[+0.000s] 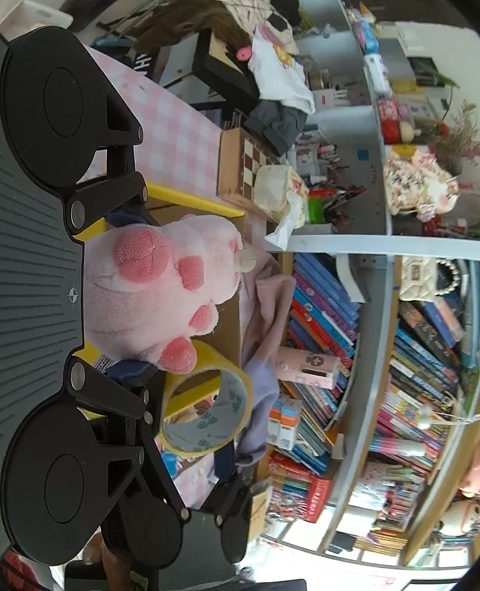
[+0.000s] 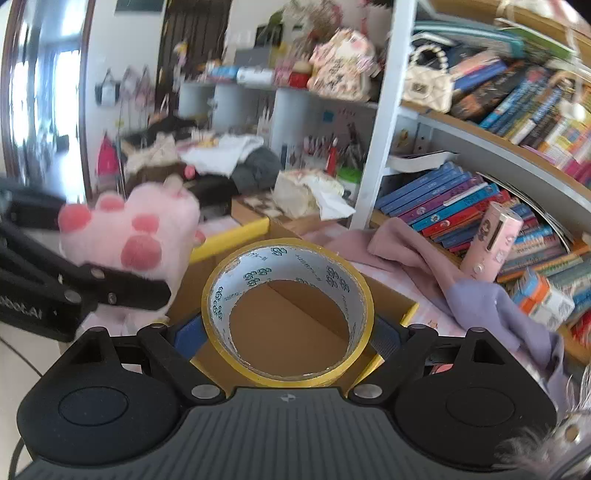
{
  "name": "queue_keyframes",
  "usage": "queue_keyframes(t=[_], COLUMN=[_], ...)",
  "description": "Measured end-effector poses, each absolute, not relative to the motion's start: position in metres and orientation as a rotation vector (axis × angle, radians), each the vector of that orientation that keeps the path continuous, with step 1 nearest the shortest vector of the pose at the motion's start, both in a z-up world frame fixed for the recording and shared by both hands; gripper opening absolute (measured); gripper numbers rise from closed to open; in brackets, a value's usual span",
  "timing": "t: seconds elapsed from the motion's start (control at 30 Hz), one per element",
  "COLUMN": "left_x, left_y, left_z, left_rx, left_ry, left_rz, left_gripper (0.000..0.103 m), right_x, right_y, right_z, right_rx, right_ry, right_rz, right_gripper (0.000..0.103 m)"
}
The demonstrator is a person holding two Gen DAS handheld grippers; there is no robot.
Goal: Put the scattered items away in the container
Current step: 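Lower the pig into the box and open the left tool while the right tool drops the tape in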
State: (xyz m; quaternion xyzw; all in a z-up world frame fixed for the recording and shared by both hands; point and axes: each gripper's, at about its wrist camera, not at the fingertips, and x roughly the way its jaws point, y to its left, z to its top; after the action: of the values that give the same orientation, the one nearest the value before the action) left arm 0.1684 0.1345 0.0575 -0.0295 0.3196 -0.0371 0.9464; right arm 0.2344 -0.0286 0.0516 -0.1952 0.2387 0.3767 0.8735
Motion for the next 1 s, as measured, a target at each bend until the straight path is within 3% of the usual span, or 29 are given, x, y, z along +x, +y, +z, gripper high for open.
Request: queue_keyframes(t=[0.5, 0.73, 1.0], left_x=[0.292, 0.329, 0.337], left_y=[0.139, 0.142, 0.133], left_z=[0.011, -0.016, -0.022], left_rx=[0.038, 0.105, 0.202], left_ry=[0.921, 1.026, 1.023], left_rz=[-0.187, -0.165, -0.156], left_gripper=[0.068, 0.071, 0.079], right_x=[0.317, 0.339, 0.341], right_y=[0.043, 0.053, 0.055], right_z=[-0.025, -0.034, -0.033], right_rx=[-0.884, -0.960, -0.963], right_ry=[0.602, 0.658, 0.673], right_rz=[0.901, 0.913, 0.902], right_gripper=[0.090, 0.090, 0.091])
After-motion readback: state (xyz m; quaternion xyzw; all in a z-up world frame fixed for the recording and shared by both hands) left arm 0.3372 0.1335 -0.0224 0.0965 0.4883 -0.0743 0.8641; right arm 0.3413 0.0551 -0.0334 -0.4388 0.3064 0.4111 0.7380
